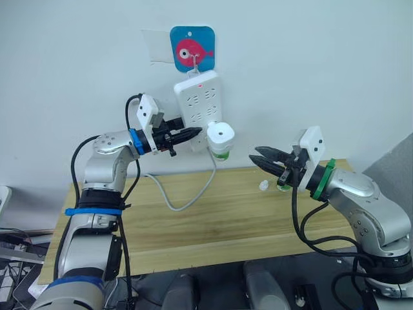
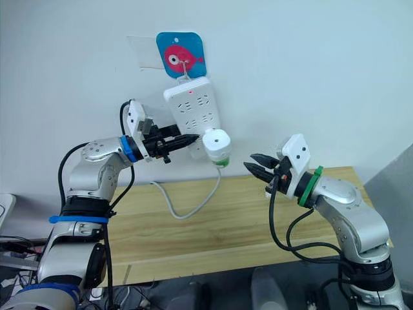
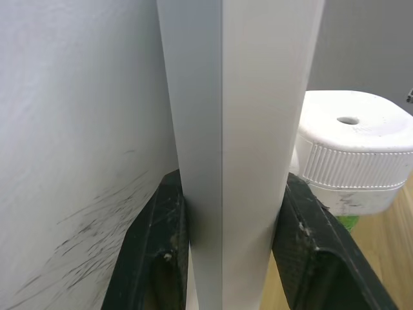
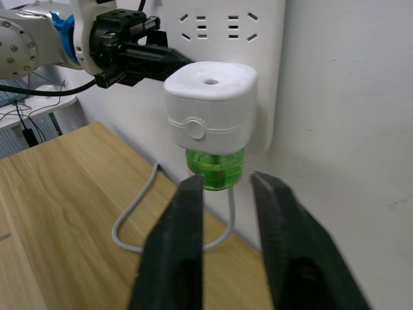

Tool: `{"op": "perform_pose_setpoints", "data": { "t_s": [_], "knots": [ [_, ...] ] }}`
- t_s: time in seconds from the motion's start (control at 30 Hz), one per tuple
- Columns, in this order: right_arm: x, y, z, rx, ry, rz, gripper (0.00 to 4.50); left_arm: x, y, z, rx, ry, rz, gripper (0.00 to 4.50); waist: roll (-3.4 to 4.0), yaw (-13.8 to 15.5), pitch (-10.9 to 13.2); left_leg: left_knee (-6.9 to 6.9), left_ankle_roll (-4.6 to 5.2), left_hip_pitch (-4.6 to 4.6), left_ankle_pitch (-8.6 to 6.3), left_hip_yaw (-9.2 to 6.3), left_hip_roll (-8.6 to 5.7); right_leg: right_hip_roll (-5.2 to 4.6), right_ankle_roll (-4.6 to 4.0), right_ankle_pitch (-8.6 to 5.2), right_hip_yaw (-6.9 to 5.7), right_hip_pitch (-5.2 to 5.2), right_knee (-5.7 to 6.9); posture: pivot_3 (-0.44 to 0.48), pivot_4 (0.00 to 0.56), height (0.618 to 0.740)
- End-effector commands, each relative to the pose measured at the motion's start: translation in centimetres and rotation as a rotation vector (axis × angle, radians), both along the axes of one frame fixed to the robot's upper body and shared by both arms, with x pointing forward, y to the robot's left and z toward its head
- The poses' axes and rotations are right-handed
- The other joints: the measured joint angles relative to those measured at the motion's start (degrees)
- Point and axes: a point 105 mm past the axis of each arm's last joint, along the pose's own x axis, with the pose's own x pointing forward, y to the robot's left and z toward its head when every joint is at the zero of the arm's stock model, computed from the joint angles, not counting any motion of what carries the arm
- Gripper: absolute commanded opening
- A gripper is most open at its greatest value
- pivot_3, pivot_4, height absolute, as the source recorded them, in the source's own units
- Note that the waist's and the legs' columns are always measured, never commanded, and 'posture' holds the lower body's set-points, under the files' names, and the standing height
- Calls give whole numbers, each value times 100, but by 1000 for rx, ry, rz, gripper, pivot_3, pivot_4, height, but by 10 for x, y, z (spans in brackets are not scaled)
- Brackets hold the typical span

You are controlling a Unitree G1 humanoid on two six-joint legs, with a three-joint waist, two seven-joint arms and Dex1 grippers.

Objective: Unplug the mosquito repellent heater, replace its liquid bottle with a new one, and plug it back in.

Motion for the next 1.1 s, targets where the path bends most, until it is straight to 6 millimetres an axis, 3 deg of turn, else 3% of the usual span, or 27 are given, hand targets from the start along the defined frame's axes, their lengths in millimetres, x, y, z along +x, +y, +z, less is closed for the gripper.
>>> {"op": "perform_pose_setpoints", "data": {
  "t_s": [0.03, 0.2, 0.3, 0.37, 0.5, 0.67, 0.77, 0.9, 1.07, 1.1],
  "knots": [
    [2, -4, 12, 0, -61, 19, 0, -8, 15, -2, 17, 8, 21, 2948, -1, 19, 0, 0, 0, -1, 0, -2, 1, 0, 0, 0, -2, 0, 0, -120, 172, 740],
    [8, -5, 12, -12, -70, 33, 0, -16, 30, -7, 32, 18, 66, 4469, -1, 114, 0, 4, 0, -2, 0, -4, 0, -2, 0, 0, -3, 2, 2, -75, 166, 740],
    [9, -8, 11, -26, -73, 53, 170, -25, 40, -6, 45, 19, 92, 4495, -1, 189, 0, 5, 0, -1, 0, -1, -1, -4, 0, 1, -2, 3, -1, -65, 163, 740],
    [9, -11, 11, -33, -70, 66, 627, -33, 47, -5, 53, 20, 107, 4500, -1, 212, 0, 5, 0, -1, 0, -1, 0, -4, 0, 1, -2, 2, -1, -51, 159, 740],
    [6, -12, 12, -46, -65, 107, 2002, -54, 54, 0, 65, 27, 114, 4500, -1, 303, 0, 4, 0, 0, 0, -2, 1, -4, -1, 1, -2, 2, 0, -38, 155, 740],
    [-4, 5, 2, -33, -16, 191, 3780, -95, 32, 9, 75, -1, 38, 4500, -2, 412, -1, 4, -1, -2, 0, -3, 3, -7, -1, 1, -4, 4, -3, 9, 152, 740],
    [-6, 14, -3, -15, -3, 209, 3429, -114, 16, 12, 77, -17, 1, 4500, -3, 520, -1, 5, -1, 0, 1, -3, 2, -9, -2, 2, -4, 6, 2, 23, 151, 740],
    [-8, 32, -10, -7, -2, 228, 1963, -135, 5, 9, 85, -26, -19, 4500, -4, 603, -2, 5, -2, 4, 1, -2, 2, -8, -3, 2, -5, 8, 3, 39, 151, 740],
    [2, 48, -9, 15, -36, 185, 65, -141, 1, 7, 78, -45, 5, 4500, -5, 672, -3, 5, -4, 7, 2, -3, 2, -7, -3, 1, -8, 9, 8, 58, 150, 740],
    [4, 50, -9, 14, -44, 177, 28, -140, 0, 7, 76, -55, 12, 4500, -5, 678, -3, 5, -4, 7, 2, -2, 1, -7, -3, 1, -8, 10, 8, 61, 151, 740]
  ]
}}
